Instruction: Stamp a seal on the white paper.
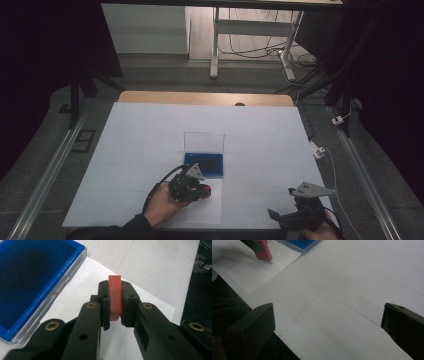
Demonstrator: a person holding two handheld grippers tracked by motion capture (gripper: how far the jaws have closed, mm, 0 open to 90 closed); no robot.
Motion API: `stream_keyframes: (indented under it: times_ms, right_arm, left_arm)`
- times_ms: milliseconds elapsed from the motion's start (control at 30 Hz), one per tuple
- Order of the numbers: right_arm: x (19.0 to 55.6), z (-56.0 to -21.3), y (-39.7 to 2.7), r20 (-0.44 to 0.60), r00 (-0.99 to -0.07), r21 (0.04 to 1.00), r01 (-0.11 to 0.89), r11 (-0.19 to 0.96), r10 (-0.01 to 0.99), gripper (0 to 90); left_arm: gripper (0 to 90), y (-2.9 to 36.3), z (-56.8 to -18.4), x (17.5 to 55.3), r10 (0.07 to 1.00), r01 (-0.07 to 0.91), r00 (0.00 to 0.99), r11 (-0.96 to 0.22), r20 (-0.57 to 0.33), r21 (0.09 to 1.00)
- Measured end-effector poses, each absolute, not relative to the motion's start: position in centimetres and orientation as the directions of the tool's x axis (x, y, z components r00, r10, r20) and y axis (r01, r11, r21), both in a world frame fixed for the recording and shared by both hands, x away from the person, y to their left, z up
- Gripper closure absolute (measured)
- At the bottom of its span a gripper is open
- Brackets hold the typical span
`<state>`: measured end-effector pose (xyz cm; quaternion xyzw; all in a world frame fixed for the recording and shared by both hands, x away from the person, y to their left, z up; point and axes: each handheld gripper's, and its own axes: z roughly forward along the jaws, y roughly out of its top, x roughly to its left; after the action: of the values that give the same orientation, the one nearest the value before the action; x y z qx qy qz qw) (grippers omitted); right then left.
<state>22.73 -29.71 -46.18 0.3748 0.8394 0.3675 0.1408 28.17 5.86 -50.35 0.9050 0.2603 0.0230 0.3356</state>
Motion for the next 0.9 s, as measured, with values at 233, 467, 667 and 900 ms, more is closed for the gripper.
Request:
stream_keyframes:
  times_ms: [233,467,667,900]
  right_arm:
    - [22.7,-46.2,-29.7,0.04,-0.68,0.722,0.526,0.449,0.732,0.0]
    - [22.7,-46.2,-29.6,0.033,-0.681,0.717,0.526,0.457,0.731,0.0]
    - [22.7,-46.2,-29.6,0.034,-0.683,0.716,0.526,0.459,0.73,0.0]
    - [22.8,-46.2,-29.6,0.033,-0.684,0.716,0.525,0.46,0.729,0.0]
  left_arm:
    - [80.1,6.0,-50.9,28.2,0.485,0.457,0.864,-0.642,-0.136,0.616]
    - [80.3,5.9,-51.0,27.7,0.481,0.432,0.871,-0.654,-0.1,0.62]
    - [80.4,5.7,-51.0,27.3,0.482,0.412,0.874,-0.666,-0.064,0.622]
    - [80.4,5.0,-51.0,26.4,0.503,0.391,0.864,-0.683,0.009,0.616]
